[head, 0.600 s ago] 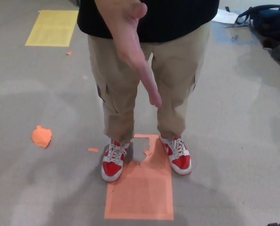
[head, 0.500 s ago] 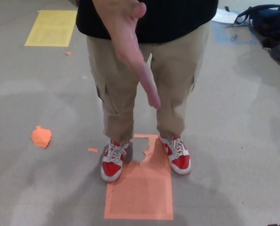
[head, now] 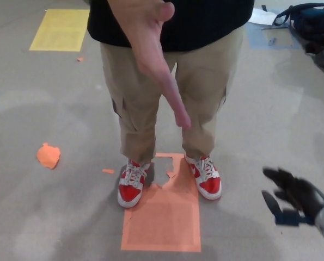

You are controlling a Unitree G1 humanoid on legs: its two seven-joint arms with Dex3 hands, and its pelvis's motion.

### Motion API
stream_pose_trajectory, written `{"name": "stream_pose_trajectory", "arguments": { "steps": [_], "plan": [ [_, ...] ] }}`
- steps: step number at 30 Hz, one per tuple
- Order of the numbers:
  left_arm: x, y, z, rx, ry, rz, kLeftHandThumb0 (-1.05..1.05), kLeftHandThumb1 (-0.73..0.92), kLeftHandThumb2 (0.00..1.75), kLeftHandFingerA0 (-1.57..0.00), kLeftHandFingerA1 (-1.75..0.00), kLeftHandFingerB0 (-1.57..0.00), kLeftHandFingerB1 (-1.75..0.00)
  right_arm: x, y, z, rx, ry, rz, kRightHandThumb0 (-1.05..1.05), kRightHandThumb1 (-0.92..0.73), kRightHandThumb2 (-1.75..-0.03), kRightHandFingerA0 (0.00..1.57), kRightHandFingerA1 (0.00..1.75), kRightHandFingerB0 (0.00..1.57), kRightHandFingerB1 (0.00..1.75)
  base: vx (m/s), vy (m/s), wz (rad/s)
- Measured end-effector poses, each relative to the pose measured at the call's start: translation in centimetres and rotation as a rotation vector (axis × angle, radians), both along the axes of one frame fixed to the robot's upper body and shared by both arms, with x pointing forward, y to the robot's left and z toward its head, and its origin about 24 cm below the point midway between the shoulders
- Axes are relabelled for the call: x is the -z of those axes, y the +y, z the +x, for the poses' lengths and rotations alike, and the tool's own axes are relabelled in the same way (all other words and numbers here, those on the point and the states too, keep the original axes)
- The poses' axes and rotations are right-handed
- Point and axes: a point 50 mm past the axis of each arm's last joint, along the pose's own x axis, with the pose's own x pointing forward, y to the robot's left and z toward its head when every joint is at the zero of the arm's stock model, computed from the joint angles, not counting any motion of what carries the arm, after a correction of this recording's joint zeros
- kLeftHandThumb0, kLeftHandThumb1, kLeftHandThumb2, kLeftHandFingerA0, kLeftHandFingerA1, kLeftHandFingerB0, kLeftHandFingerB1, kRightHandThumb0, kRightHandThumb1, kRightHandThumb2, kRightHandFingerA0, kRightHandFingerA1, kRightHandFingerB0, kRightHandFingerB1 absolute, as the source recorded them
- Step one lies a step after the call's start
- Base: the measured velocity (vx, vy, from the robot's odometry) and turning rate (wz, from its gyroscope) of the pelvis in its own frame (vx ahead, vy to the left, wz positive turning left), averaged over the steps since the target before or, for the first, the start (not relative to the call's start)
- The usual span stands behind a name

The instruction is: The robot extends its right arm to grab a person's hand and shakes it

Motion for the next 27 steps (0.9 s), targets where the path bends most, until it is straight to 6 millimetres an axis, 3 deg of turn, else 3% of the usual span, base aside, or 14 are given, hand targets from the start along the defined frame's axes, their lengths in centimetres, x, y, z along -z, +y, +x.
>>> {"name": "stream_pose_trajectory", "arguments": {
  "steps": [2,3,5,6,9,12,16,18,19,20,23,24,26,27],
  "plan": [
    [0.0,0.0,0.0,0.000,0.000,0.000,-0.28,0.61,1.11,-0.07,-0.50,-0.07,-0.49,-1.3,0.8,0.6,-0.029,-0.055,0.007,-0.93,-0.77,-1.14,0.11,0.24,0.00,0.07,0.00,0.000,0.00],
    [0.0,0.0,0.0,0.000,0.000,0.000,-0.28,0.62,1.11,-0.07,-0.50,-0.07,-0.49,-2.2,1.3,0.9,-0.047,-0.088,0.011,-0.89,-0.92,-0.68,0.11,0.31,0.00,0.00,0.00,0.000,0.00],
    [0.0,0.0,0.0,0.000,-0.001,-0.001,-0.28,0.61,1.10,-0.07,-0.50,-0.07,-0.49,-3.6,2.2,1.3,-0.081,-0.142,0.017,-0.89,-0.92,-0.69,0.09,0.30,0.00,0.00,0.00,0.000,0.00],
    [0.0,0.0,0.0,0.000,-0.001,-0.001,-0.27,0.62,1.11,-0.07,-0.50,-0.07,-0.49,-4.4,2.7,1.5,-0.100,-0.172,0.019,-0.94,-0.76,-1.13,0.01,0.33,0.00,0.07,0.00,0.000,0.00],
    [0.0,0.0,0.0,0.000,-0.001,-0.001,-0.28,0.61,1.11,-0.08,-0.50,-0.07,-0.49,-7.4,4.4,2.2,-0.161,-0.267,0.025,-0.90,-0.91,-0.68,0.09,0.30,0.00,0.00,0.00,0.000,0.00],
    [0.0,0.0,0.0,0.001,-0.002,-0.001,-0.27,0.62,1.11,-0.09,-0.50,-0.09,-0.50,-10.3,6.1,2.7,-0.224,-0.352,0.028,-0.91,-0.76,-1.14,0.01,0.23,0.00,0.09,0.00,0.000,0.00],
    [0.0,0.0,0.1,0.003,-0.004,-0.001,-0.27,0.60,1.10,-0.09,-0.50,-0.08,-0.50,-14.9,9.1,3.0,-0.331,-0.466,0.020,-0.90,-0.74,-0.94,0.04,0.26,0.00,0.00,0.00,0.000,0.00],
    [0.0,-0.1,0.1,0.004,-0.005,-0.001,-0.28,0.62,1.11,-0.06,-0.50,-0.06,-0.49,-16.4,10.2,3.1,-0.368,-0.497,0.014,-0.90,-0.79,-1.16,0.01,0.25,0.00,0.13,0.00,0.000,0.00],
    [0.0,-0.1,0.1,0.006,-0.007,-0.002,-0.52,0.84,0.70,-0.19,-0.34,-0.19,-0.32,-17.4,11.1,3.0,-0.398,-0.517,0.005,-0.95,-0.82,-1.17,0.00,0.21,0.00,0.08,0.00,0.000,0.00],
    [0.0,-0.1,0.1,0.007,-0.008,-0.002,-0.52,0.84,0.70,-0.19,-0.34,-0.19,-0.32,-18.1,11.6,3.0,-0.419,-0.529,-0.003,-0.95,-0.82,-1.17,0.00,0.21,0.00,0.08,0.00,0.000,0.00],
    [0.0,-0.1,0.1,0.007,-0.008,-0.003,-0.31,0.64,1.12,0.00,-0.47,0.00,-0.46,-19.4,12.7,2.9,-0.454,-0.539,-0.027,-0.95,-0.82,-1.15,0.00,0.21,0.00,0.08,0.00,0.000,0.00],
    [0.0,-0.1,0.1,0.008,-0.008,-0.003,-0.52,0.83,0.65,-0.16,-0.31,-0.19,-0.30,-19.8,13.1,2.9,-0.465,-0.538,-0.034,-0.89,-0.77,-1.13,0.05,0.31,0.00,0.12,0.00,0.000,0.00],
    [-0.1,-0.1,0.2,0.010,-0.011,-0.004,-0.52,0.83,0.65,-0.16,-0.31,-0.19,-0.30,-20.4,13.7,2.9,-0.482,-0.536,-0.045,-0.89,-0.77,-1.13,0.05,0.31,0.00,0.12,0.00,0.000,0.00],
    [-0.1,-0.1,0.2,0.012,-0.013,-0.005,-0.53,0.84,0.70,-0.19,-0.34,-0.18,-0.32,-20.7,14.1,2.9,-0.493,-0.533,-0.051,-0.86,-0.92,-0.68,0.17,0.36,0.00,0.00,0.00,0.000,0.00]
  ]
}}
